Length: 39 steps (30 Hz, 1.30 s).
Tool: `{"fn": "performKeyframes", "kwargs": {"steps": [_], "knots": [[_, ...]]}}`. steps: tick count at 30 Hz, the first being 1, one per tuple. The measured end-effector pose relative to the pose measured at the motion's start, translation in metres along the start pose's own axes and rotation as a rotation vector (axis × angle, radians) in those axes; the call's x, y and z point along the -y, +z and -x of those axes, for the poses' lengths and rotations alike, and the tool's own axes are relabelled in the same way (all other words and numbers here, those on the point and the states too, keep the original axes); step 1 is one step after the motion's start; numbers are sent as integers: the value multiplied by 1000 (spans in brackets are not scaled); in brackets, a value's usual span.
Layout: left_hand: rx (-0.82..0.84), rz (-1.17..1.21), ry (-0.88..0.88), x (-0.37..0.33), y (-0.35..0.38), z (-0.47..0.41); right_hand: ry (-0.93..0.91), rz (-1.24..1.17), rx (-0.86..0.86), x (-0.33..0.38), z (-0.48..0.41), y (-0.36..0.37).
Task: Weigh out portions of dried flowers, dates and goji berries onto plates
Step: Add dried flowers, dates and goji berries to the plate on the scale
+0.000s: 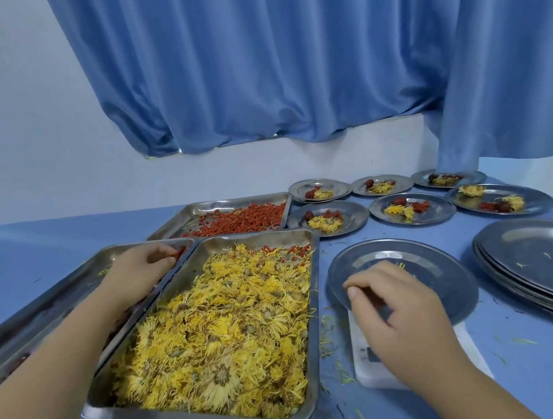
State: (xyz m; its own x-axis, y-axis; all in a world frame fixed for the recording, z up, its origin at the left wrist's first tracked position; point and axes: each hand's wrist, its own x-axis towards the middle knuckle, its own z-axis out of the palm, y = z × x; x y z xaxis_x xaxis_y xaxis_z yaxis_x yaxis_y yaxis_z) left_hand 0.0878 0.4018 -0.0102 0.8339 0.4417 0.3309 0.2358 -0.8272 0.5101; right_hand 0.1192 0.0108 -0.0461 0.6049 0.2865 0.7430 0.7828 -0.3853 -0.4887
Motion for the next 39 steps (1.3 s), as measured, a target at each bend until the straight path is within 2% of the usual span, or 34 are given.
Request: {"fn": "performKeyframes", "kwargs": {"steps": [3,9,14,19,25,32,35,39], "knots": [[48,83,91,-46,13,7,175,-106,-115,-7,-6,-13],[254,131,327,-151,50,19,524,-373,-286,-22,-15,-29],[405,136,462,-214,87,29,667,-462,-391,-31,-20,-38],[489,47,547,-244,113,27,719,-519,-450,-38,-24,-43],[523,41,496,-245,127,17,714,-506,-405,-37,-23,-38],[472,279,350,-221,116,2,657,-462,-338,-35,-22,-37],[438,245,324,-199,99,-7,644,-476,-224,-36,-37,-37],[338,191,239,-161,76,-26,579,-395,28,-42,-76,-39]]}}
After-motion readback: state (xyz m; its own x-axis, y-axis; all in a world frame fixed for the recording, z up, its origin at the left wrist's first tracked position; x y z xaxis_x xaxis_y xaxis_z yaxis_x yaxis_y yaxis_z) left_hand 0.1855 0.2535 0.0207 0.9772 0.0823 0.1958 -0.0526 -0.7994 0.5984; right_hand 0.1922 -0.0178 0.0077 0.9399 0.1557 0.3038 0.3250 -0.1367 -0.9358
